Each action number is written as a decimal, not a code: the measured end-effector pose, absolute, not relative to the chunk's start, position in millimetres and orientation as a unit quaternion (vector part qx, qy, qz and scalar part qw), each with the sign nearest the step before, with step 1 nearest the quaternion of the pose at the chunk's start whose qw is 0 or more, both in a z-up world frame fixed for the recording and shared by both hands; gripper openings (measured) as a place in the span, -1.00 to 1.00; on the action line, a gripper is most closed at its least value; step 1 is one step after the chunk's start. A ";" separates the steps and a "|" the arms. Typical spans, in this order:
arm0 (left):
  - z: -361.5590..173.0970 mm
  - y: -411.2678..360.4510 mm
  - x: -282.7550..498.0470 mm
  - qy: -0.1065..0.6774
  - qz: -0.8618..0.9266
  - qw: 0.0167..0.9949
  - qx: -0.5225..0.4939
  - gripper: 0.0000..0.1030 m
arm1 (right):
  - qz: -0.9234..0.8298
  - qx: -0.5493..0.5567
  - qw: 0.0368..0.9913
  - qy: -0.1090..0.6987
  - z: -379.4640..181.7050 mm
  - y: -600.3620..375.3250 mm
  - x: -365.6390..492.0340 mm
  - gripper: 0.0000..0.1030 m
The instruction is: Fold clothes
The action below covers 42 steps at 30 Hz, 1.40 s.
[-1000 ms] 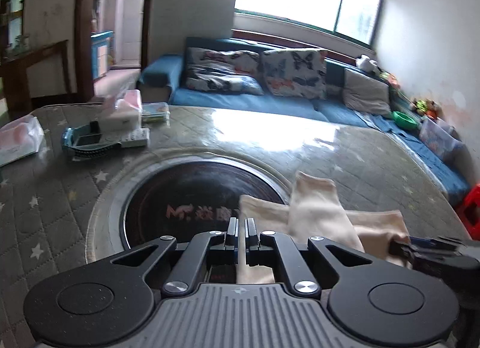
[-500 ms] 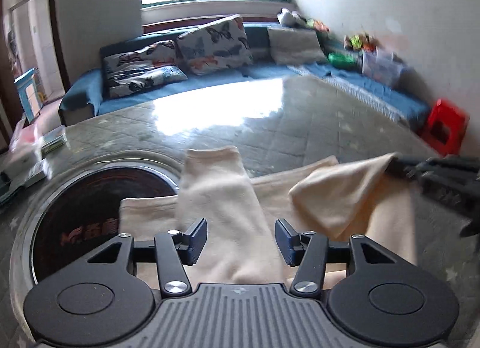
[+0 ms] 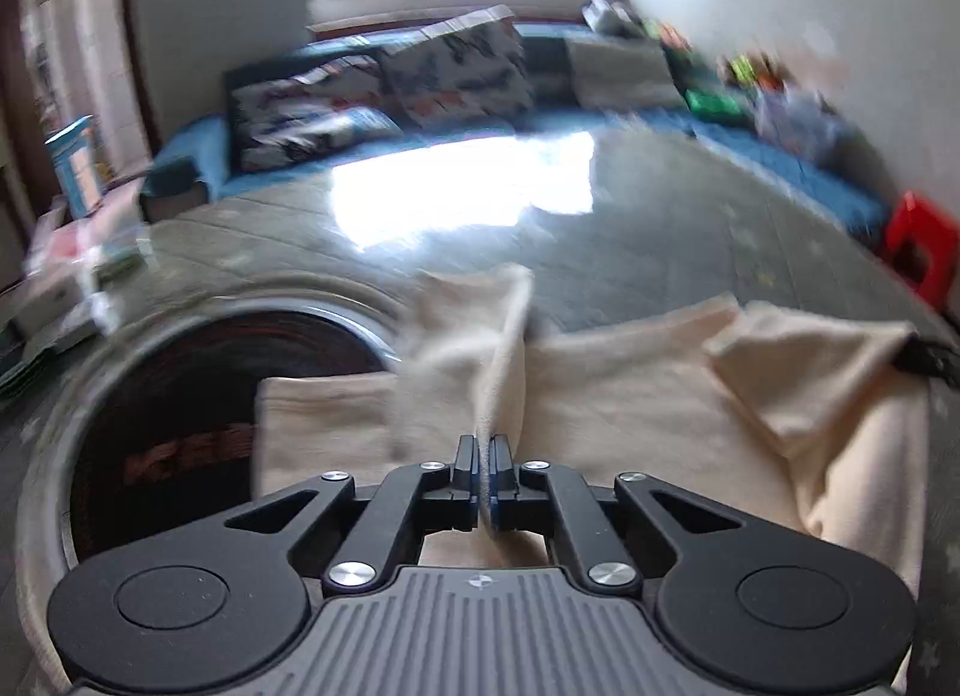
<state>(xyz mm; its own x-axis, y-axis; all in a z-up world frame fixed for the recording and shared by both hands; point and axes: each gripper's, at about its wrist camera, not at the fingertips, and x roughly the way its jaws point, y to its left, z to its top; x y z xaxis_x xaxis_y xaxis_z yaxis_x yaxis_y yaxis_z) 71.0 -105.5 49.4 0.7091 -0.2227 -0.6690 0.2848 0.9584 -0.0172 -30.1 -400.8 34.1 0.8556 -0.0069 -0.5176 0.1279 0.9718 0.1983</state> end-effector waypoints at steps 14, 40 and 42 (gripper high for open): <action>39.4 68.2 -60.8 0.367 0.037 0.920 -0.134 -0.94 | -0.165 0.173 0.935 0.263 18.7 -474.9 -132.3 -0.86; 50.2 51.3 -71.5 0.317 0.052 0.947 -0.013 0.14 | -0.246 0.042 0.920 0.303 0.1 -444.9 -68.2 0.38; 47.7 38.5 -66.0 0.314 0.031 0.949 0.008 0.14 | -0.244 0.058 0.920 0.302 1.5 -453.4 -81.2 0.38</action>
<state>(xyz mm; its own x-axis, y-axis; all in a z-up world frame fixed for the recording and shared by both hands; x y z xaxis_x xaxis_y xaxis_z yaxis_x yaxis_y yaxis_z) -66.0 38.5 47.7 0.8014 0.0637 -0.5948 -0.0536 0.9980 0.0346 -81.2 -453.4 1.5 0.6988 -0.4140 -0.5834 0.4841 0.8741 -0.0404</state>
